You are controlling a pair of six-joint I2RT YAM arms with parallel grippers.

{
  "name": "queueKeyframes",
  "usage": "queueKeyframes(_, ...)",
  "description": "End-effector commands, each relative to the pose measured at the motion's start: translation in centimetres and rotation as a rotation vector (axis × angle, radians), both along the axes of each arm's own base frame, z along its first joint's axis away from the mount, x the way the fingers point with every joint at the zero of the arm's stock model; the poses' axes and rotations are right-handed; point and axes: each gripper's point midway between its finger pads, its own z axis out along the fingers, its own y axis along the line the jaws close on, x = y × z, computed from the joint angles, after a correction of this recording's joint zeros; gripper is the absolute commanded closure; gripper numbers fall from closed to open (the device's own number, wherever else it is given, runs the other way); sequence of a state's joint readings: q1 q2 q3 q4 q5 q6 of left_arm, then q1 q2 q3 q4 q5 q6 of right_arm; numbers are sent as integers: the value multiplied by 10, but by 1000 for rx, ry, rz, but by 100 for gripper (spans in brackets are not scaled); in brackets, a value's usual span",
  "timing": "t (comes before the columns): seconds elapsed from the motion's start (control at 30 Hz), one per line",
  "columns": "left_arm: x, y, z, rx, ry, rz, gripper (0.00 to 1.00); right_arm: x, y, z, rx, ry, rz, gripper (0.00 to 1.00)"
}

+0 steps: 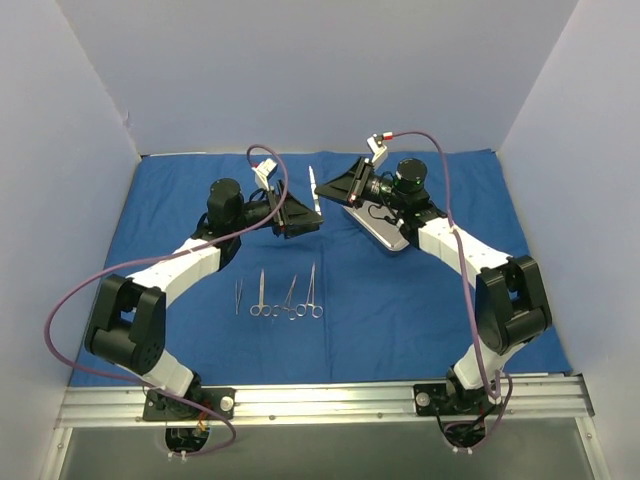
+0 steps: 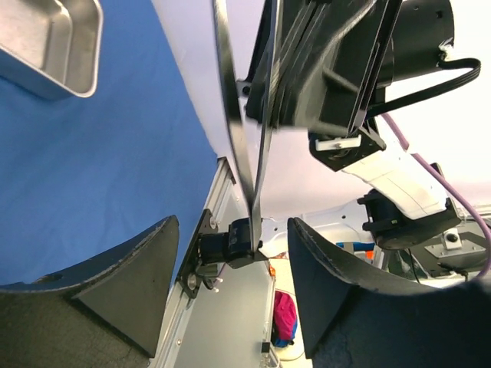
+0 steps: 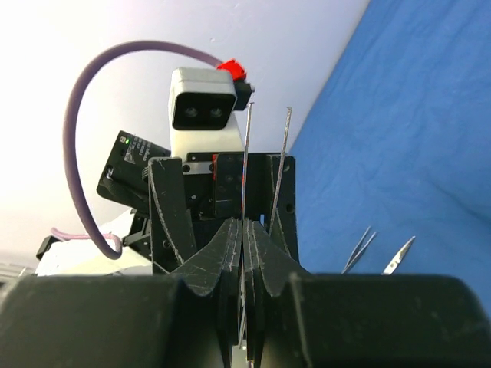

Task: Open and lay out the surgical kit
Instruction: Place the medical item in the surgical kit.

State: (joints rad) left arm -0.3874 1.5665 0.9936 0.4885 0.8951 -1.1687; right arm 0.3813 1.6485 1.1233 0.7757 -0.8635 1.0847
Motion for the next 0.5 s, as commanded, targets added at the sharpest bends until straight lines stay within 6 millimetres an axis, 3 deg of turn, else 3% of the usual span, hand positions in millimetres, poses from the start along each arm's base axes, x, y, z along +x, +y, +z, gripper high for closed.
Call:
queueKeyframes(0.0,3,-8,26,-72,-87,-24,33,-12,12,18,44,-72,65,100)
queueKeyframes(0.1,5,-12,29,-78,-97,-30,37,-14,15,15,43,-66,74,100)
queueKeyframes(0.13,5,-12,29,-80,-95,-29,45,-15,18,16,44,-67,82,100)
queueKeyframes(0.2,8,-11,29,-75,-90,-29,70,-16,19,13,41,-61,85,100)
queueKeyframes(0.23,9,-10,25,-56,-74,-22,97,-15,20,12,38,-59,88,100)
queueKeyframes(0.27,12,-7,19,-14,-100,-11,98,-13,20,11,20,-74,83,91)
queueKeyframes(0.33,18,16,-5,149,-8,94,98,-4,14,-19,-101,33,48,63)
queueKeyframes(0.37,18,27,-15,237,4,129,98,12,10,-15,-181,-55,-9,40)
queueKeyframes(0.4,-1,48,-53,428,64,102,98,11,1,-37,-283,25,-23,31)
queueKeyframes(0.43,9,69,-57,565,46,193,98,15,-4,-41,-342,24,-48,23)
queueKeyframes(0.47,4,84,-70,678,14,179,98,31,-15,-33,-391,0,-121,22)
